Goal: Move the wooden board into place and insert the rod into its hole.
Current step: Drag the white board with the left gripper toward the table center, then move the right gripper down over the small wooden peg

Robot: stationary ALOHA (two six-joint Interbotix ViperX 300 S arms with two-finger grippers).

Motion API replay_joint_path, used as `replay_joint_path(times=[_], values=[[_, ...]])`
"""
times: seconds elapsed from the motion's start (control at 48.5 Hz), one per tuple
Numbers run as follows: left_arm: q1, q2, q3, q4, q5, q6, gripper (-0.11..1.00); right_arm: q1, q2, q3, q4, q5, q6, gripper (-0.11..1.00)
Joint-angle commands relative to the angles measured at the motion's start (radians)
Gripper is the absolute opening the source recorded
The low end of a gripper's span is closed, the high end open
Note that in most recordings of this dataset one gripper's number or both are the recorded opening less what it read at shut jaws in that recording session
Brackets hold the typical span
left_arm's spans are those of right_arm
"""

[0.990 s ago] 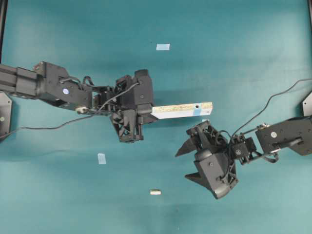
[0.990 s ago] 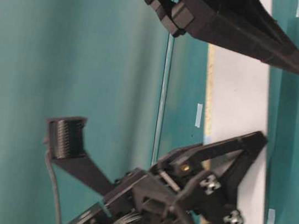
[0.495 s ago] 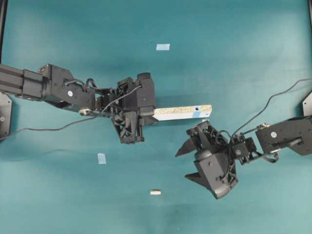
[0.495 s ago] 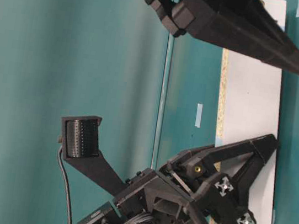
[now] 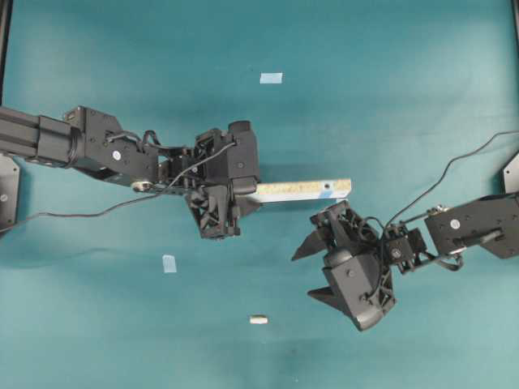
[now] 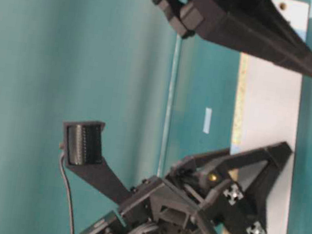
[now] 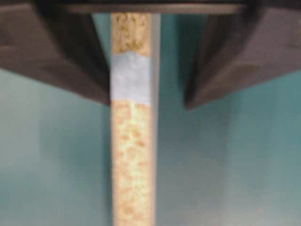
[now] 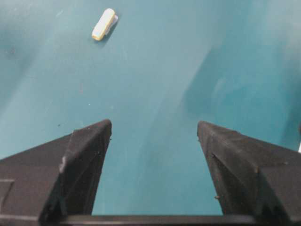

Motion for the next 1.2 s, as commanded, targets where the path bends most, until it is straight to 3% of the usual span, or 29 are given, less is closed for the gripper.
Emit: replay_joint_path(times=[0.0,0.082,0.371,0.619,0.866,1.175], values=[[0.000,-0.041,-0.011,0.002,-0.003,0.008,0.73,0.000,-0.008,-0.017,0.000,-0.003,-0.002,0.84],[-0.002,-0.051,-0.008,0.002,0.005,0.008,0.65,0.000,-0.008,-0.017,0.000,-0.005,-0.002,0.85],[-0.003,-0.123,0.015,0.002,0.052,0.005,0.63,0.000,-0.025,-0.046,0.009,0.035,0.020,0.84],[-0.002,-0.190,0.067,0.003,0.054,0.003,0.62,0.032,0.006,-0.233,0.009,0.348,0.249,0.84],[-0.003,-0.193,0.092,0.002,0.052,0.005,0.61,0.058,0.086,-0.402,0.006,0.541,0.451,0.84],[-0.003,-0.178,0.097,0.002,0.040,0.005,0.61,0.060,0.207,-0.595,0.005,0.690,0.482,0.83]])
